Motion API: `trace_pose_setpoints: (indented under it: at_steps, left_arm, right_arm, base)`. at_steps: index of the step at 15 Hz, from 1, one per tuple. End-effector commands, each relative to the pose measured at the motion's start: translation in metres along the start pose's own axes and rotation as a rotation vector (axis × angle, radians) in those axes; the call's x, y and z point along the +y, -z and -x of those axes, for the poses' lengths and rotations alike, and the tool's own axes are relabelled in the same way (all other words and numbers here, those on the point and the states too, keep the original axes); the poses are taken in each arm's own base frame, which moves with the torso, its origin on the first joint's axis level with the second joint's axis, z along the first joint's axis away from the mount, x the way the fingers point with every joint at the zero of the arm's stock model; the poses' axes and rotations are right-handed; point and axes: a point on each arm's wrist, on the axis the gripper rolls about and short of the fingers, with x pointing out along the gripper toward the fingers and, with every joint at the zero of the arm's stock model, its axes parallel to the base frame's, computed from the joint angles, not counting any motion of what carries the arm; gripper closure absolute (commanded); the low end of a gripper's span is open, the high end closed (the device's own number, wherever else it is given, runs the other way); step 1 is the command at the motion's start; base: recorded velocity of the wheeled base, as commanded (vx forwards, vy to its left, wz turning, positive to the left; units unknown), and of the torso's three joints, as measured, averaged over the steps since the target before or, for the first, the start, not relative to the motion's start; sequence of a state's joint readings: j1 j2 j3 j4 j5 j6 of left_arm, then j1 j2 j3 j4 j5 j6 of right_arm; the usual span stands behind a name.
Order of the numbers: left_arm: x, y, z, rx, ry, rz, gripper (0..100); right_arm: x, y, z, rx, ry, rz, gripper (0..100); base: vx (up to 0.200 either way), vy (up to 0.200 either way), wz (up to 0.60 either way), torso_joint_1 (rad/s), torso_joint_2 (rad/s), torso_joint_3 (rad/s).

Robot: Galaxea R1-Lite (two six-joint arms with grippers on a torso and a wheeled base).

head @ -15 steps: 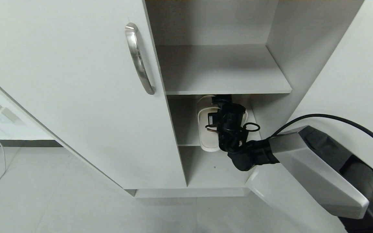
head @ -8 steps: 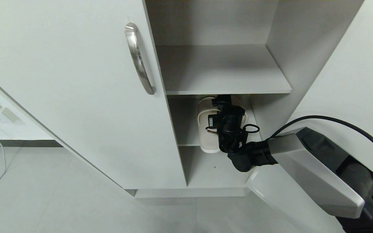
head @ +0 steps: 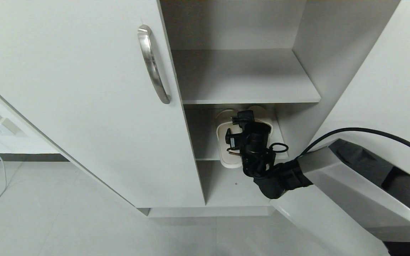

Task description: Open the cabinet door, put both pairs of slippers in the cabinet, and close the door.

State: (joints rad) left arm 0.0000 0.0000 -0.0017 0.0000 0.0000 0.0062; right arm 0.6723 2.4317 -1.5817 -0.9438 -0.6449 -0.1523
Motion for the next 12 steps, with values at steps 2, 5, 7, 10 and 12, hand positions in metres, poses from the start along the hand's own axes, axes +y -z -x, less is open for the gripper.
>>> trace_pose_setpoints:
  at_steps: [2, 5, 7, 10, 12]
  left_arm:
    - [0.0, 0.0, 0.0, 0.002, 0.0, 0.0, 100]
    - [0.0, 0.0, 0.0, 0.002, 0.003, -0.005, 100]
    - [0.0, 0.0, 0.0, 0.002, 0.003, -0.003, 100]
    - [0.0, 0.0, 0.0, 0.002, 0.003, -0.003, 100]
    - [0.0, 0.0, 0.0, 0.002, 0.003, -0.003, 100]
  right_arm:
    - [-0.011, -0.032, 0.06, 0.009, -0.073, 0.004, 0]
    - [-0.019, -0.034, 0.099, 0.0, -0.119, -0.005, 0]
    - [-0.023, -0.031, 0.124, -0.006, -0.154, -0.009, 0]
    - [-0.026, -0.015, 0.156, 0.018, -0.209, -0.043, 0]
    - [-0.027, -0.012, 0.158, 0.021, -0.211, -0.052, 0]
  base:
    - [0.0, 0.0, 0.0, 0.0, 0.0, 0.0]
    - [0.0, 0.0, 0.0, 0.0, 0.0, 0.0]
    - [0.0, 0.0, 0.0, 0.0, 0.0, 0.0]
    - [-0.067, 0.0, 0.0, 0.001, 0.0, 0.001]
    - [-0.2, 0.0, 0.0, 0.007, 0.0, 0.002]
